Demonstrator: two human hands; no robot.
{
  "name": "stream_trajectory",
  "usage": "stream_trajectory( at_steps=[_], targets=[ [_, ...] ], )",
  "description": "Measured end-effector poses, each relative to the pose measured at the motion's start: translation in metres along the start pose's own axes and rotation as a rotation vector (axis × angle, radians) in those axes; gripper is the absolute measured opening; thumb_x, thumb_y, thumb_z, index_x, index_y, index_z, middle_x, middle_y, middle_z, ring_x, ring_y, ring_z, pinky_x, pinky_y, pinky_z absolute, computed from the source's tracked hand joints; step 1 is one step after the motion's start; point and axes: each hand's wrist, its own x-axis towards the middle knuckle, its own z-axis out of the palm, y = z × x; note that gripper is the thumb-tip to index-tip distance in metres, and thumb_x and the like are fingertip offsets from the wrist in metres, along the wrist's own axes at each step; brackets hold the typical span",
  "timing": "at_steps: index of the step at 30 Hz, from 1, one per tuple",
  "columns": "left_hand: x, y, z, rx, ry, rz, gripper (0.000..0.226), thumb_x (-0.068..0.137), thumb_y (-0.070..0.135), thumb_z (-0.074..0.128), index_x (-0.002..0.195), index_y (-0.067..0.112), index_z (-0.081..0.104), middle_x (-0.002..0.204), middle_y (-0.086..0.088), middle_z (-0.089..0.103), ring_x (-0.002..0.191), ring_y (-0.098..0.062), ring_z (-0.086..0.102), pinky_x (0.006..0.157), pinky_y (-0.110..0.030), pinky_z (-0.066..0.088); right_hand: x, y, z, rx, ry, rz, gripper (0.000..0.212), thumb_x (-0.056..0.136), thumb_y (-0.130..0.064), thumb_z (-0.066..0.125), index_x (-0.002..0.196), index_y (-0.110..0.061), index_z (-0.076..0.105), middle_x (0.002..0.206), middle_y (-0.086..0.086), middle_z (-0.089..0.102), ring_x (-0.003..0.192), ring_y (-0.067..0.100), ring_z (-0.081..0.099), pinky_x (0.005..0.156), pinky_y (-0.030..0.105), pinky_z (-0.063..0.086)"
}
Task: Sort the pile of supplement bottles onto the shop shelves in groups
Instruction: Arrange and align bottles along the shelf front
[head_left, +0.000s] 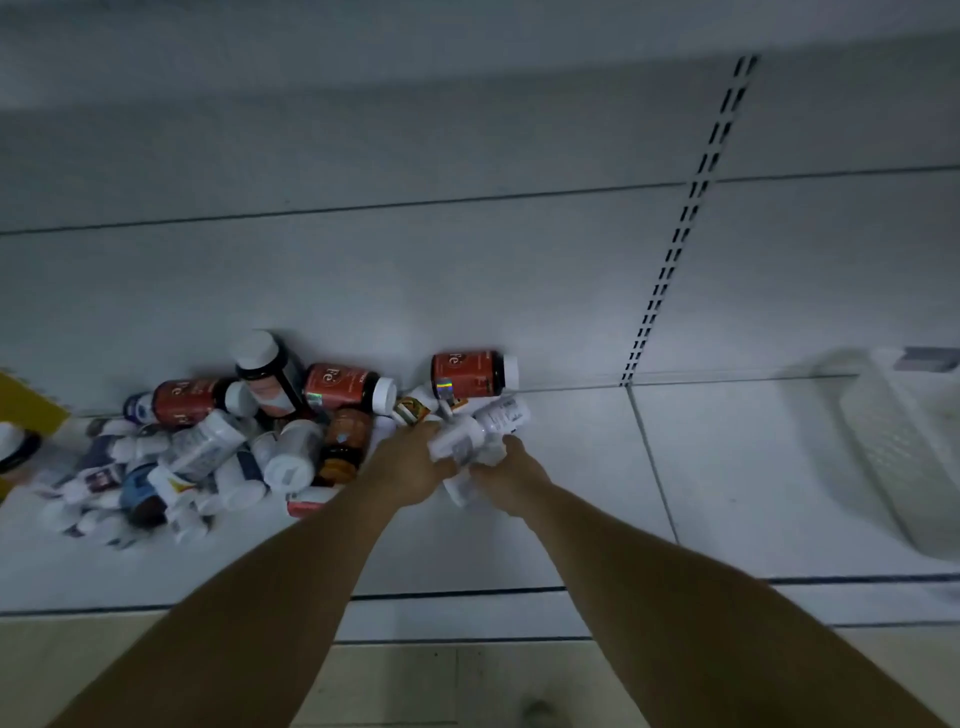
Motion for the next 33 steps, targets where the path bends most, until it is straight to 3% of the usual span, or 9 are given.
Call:
stream_trajectory(
  at_steps=[3, 6, 10, 13, 18, 22, 27, 30, 33],
  targets=[
    [0.001, -0.001, 0.002, -0.021, 0.041, 0.013, 0.055, 0.072, 0.049, 0.068, 0.121, 0.024, 0.057, 0.113, 0.006, 0.064, 0.104, -0.017, 0.061, 0.092, -0.030, 0.047, 0.014, 0.006, 0.017, 0.217, 0.043, 0.110, 0.053, 0.088, -0.035, 0.061, 0.131, -0.016, 0.037, 0.121, 0.010, 0.058, 0.102, 0.028, 0.061, 0.075, 0.032, 0.049],
    [0.000, 0.003, -0.001, -0.102, 0.061, 0.030, 0.040, 0.087, 0.028, 0.063, 0.126, 0.019, 0.055, 0.115, 0.002, 0.061, 0.103, -0.018, 0.058, 0.081, -0.022, 0.041, 0.022, 0.009, 0.029, 0.378, 0.150, 0.125, 0.052, 0.083, -0.035, 0.065, 0.125, -0.020, 0.039, 0.117, 0.007, 0.059, 0.104, 0.030, 0.061, 0.086, 0.040, 0.053],
    [-0.019, 0.020, -0.017, -0.555, 0.032, -0.039, 0.026, 0.090, 0.010, 0.057, 0.115, 0.013, 0.060, 0.106, -0.007, 0.066, 0.094, -0.023, 0.062, 0.078, -0.032, 0.049, 0.008, 0.006, 0.034, 0.632, 0.262, 0.068, 0.039, 0.086, -0.026, 0.062, 0.122, -0.028, 0.047, 0.117, 0.007, 0.060, 0.097, 0.026, 0.061, 0.081, 0.044, 0.057],
    [-0.044, 0.035, -0.036, -1.029, -0.005, -0.167, 0.017, 0.092, 0.006, 0.052, 0.104, 0.012, 0.061, 0.101, -0.012, 0.067, 0.086, -0.023, 0.064, 0.080, -0.035, 0.052, -0.023, -0.002, 0.024, 0.914, 0.283, -0.003, 0.042, 0.090, -0.016, 0.059, 0.126, -0.030, 0.043, 0.119, 0.008, 0.058, 0.101, 0.026, 0.061, 0.086, 0.048, 0.055],
    [-0.101, 0.038, -0.068, -1.378, -0.159, -0.138, 0.041, 0.090, 0.003, 0.043, 0.129, 0.011, 0.053, 0.121, -0.019, 0.059, 0.105, -0.031, 0.057, 0.088, -0.039, 0.048, -0.099, -0.028, 0.000, 1.151, 0.297, -0.134, 0.030, 0.093, -0.009, 0.043, 0.119, -0.020, 0.053, 0.100, 0.010, 0.064, 0.082, 0.022, 0.063, 0.064, 0.032, 0.050],
    [-0.152, 0.041, -0.093, -1.619, -0.222, -0.110, 0.050, 0.078, 0.008, 0.047, 0.127, 0.004, 0.053, 0.120, -0.022, 0.059, 0.107, -0.035, 0.054, 0.088, -0.041, 0.051, -0.165, -0.054, 0.007, 1.316, 0.182, -0.235, 0.028, 0.098, -0.025, 0.042, 0.088, -0.011, 0.064, 0.070, 0.008, 0.066, 0.061, 0.019, 0.059, 0.063, 0.029, 0.048],
    [-0.210, 0.038, -0.121, -1.757, -0.312, -0.034, 0.060, 0.071, 0.023, 0.053, 0.129, 0.008, 0.054, 0.109, -0.021, 0.067, 0.092, -0.034, 0.064, 0.080, -0.042, 0.055, -0.226, -0.077, 0.030, 1.395, 0.182, -0.340, 0.027, 0.098, -0.030, 0.047, 0.116, -0.011, 0.055, 0.069, 0.003, 0.067, 0.058, 0.011, 0.065, 0.056, 0.026, 0.052],
    [-0.239, 0.039, -0.135, -1.738, -0.363, 0.023, 0.038, 0.082, 0.024, 0.050, 0.113, 0.005, 0.060, 0.095, -0.018, 0.071, 0.078, -0.030, 0.067, 0.069, -0.034, 0.057, -0.259, -0.089, 0.039, 1.484, 0.179, -0.351, 0.021, 0.097, -0.028, 0.049, 0.104, -0.010, 0.058, 0.064, 0.006, 0.067, 0.059, 0.017, 0.063, 0.059, 0.030, 0.052],
    [-0.262, 0.046, -0.143, -1.739, -0.367, 0.091, 0.037, 0.073, 0.021, 0.057, 0.106, 0.003, 0.059, 0.087, -0.016, 0.072, 0.080, -0.027, 0.064, 0.061, -0.028, 0.058, -0.287, -0.097, 0.045, 1.541, 0.152, -0.331, 0.024, 0.093, -0.028, 0.049, 0.098, -0.008, 0.060, 0.075, 0.010, 0.063, 0.064, 0.019, 0.060, 0.060, 0.030, 0.051]
  ],
)
